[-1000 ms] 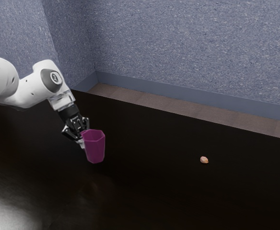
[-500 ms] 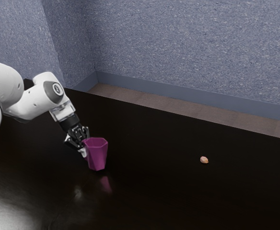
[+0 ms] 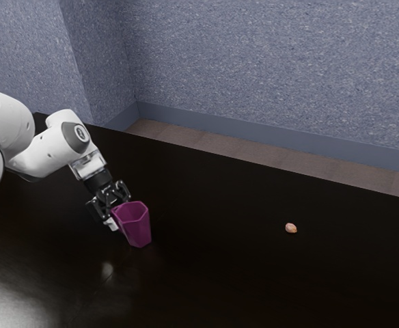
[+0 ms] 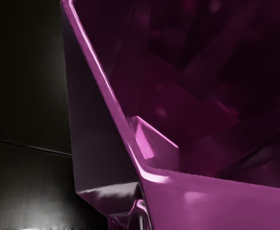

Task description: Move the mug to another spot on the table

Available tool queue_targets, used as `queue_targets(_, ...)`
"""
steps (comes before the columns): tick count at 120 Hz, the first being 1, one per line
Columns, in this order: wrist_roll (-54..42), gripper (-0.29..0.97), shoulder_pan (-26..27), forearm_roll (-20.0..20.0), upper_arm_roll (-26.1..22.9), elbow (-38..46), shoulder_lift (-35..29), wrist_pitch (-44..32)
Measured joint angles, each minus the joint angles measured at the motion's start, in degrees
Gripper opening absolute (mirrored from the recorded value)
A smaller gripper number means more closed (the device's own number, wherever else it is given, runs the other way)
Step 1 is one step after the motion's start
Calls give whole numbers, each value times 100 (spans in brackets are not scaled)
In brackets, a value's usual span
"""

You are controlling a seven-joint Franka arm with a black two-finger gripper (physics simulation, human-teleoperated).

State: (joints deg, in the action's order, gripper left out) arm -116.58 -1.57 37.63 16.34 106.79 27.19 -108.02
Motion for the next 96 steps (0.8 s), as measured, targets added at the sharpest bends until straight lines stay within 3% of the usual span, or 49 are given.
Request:
queue_targets(13,-28,59,6,-22,29,149,-75,0)
queue_targets(29,-71,62,-213,-249,170,442,-614,3)
queue_targets(47,281,64,-524,-1088,136,219,-2116,18)
queue_targets(57,1196,65,-372,-1580,-101,-784,-2323,260)
queue_targets(69,2698,65,-194,-2369,-754,-2228,-2056,916)
queue_targets(80,3977,66,295,-2927,-1002,-2411,-1925,1295)
queue_targets(96,5522,66,239,-3263,-1050,-2377,-1891,1561)
